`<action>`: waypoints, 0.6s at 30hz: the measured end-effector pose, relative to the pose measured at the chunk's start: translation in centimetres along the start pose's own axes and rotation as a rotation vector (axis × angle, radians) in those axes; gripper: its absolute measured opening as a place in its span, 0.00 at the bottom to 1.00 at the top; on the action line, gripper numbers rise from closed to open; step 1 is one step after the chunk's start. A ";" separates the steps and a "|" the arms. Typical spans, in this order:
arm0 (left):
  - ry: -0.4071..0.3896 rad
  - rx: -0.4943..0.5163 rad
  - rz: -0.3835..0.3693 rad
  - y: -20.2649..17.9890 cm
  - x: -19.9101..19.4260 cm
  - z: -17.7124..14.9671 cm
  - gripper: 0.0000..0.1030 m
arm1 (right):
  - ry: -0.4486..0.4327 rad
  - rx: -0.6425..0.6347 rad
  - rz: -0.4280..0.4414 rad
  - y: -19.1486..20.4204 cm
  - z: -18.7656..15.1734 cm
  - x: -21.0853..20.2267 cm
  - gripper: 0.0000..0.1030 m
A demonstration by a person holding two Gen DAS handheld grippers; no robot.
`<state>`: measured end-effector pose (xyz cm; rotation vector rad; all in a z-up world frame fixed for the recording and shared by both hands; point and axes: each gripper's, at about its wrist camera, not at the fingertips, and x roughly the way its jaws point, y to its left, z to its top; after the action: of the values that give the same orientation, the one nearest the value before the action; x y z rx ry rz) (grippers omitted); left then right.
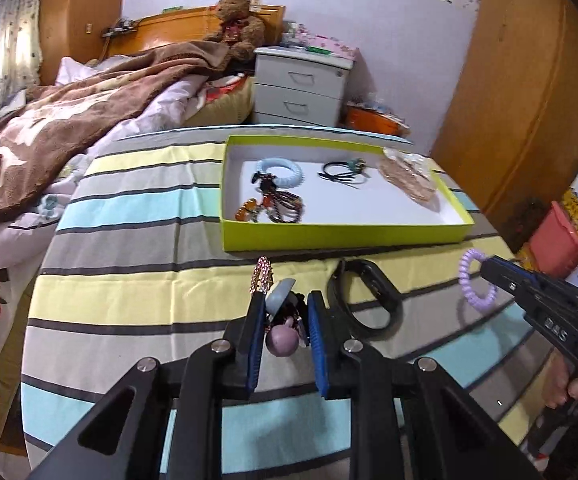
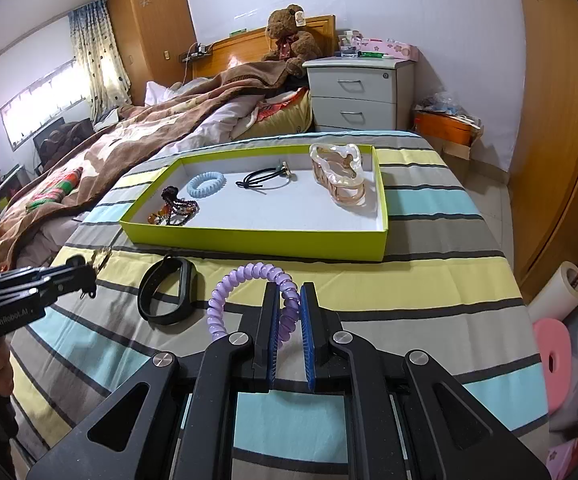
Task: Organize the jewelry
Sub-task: 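Lift the pink-ball hair tie with the left tool while the right carries the purple coil toward the box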
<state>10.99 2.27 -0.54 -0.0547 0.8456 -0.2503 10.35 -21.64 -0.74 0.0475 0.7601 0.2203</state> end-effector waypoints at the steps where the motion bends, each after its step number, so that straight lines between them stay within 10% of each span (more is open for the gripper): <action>1: 0.004 -0.001 0.000 0.1 0.0 -0.2 0.21 | 0.000 0.000 0.001 0.0 -0.1 -0.1 0.10; 14: 0.070 0.070 0.008 0.8 0.1 -3.1 0.23 | 0.009 -0.008 0.006 0.5 -0.4 0.0 0.10; 18: 0.060 0.092 0.044 0.4 -0.6 -3.7 0.42 | 0.012 -0.010 0.010 0.6 -0.5 0.1 0.10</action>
<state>7.93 2.99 -2.66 0.0574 0.8933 -0.2499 9.97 -21.07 -1.13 0.0411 0.7708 0.2341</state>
